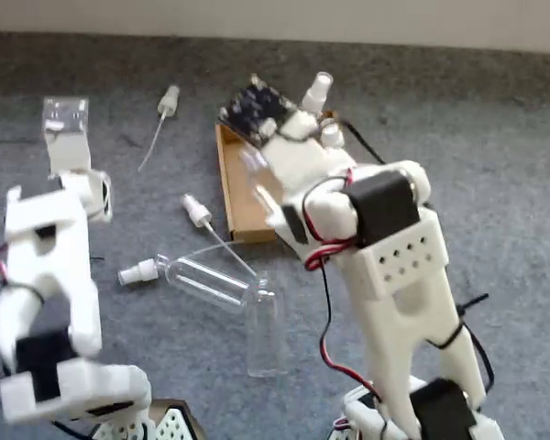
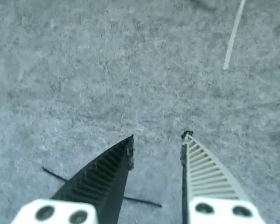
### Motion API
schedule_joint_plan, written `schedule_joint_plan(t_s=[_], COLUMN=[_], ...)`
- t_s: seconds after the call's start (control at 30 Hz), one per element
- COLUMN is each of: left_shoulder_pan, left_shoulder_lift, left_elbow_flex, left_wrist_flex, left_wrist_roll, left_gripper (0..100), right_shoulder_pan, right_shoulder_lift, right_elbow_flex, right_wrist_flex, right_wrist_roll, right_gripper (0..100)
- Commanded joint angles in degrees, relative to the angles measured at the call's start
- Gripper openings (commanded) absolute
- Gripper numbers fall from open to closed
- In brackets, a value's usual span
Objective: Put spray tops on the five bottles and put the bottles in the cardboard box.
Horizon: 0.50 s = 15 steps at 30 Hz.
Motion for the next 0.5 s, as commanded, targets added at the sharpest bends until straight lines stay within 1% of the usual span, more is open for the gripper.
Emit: schedule_joint_plan(t_s=[0.0,0.07,0.13,0.23,0.3,0.37,0.47], left_shoulder_pan=[4.62,6.02,7.34,9.19,10.77,11.91,13.67], left_shoulder_lift=[17.63,24.92,32.13,42.86,50.15,57.27,66.77], left_elbow_flex=[-33.01,-44.7,-56.4,-72.66,-82.33,-90.95,-102.73], left_wrist_flex=[12.66,16.88,20.13,22.51,23.03,22.95,22.77], left_wrist_roll=[-3.16,-3.25,-3.34,-3.16,-3.16,-3.16,-3.08], left_gripper=[17,17,17,17,17,17,22], right_shoulder_pan=[4.62,9.8,18.15,29.67,35.74,39.25,41.01], right_shoulder_lift=[-9.27,-13.49,-16.75,-18.24,-17.01,-15.78,-14.99], right_elbow_flex=[15.25,22.2,27.82,35.21,40.4,45.85,54.9], right_wrist_flex=[-3.56,-7.25,-11.56,-17.54,-20.79,-25.89,-34.42], right_wrist_roll=[0.53,0.53,0.79,3.69,5.45,5.63,5.45], right_gripper=[2.2,1.8,0.3,0.4,0.4,0.4,0.4])
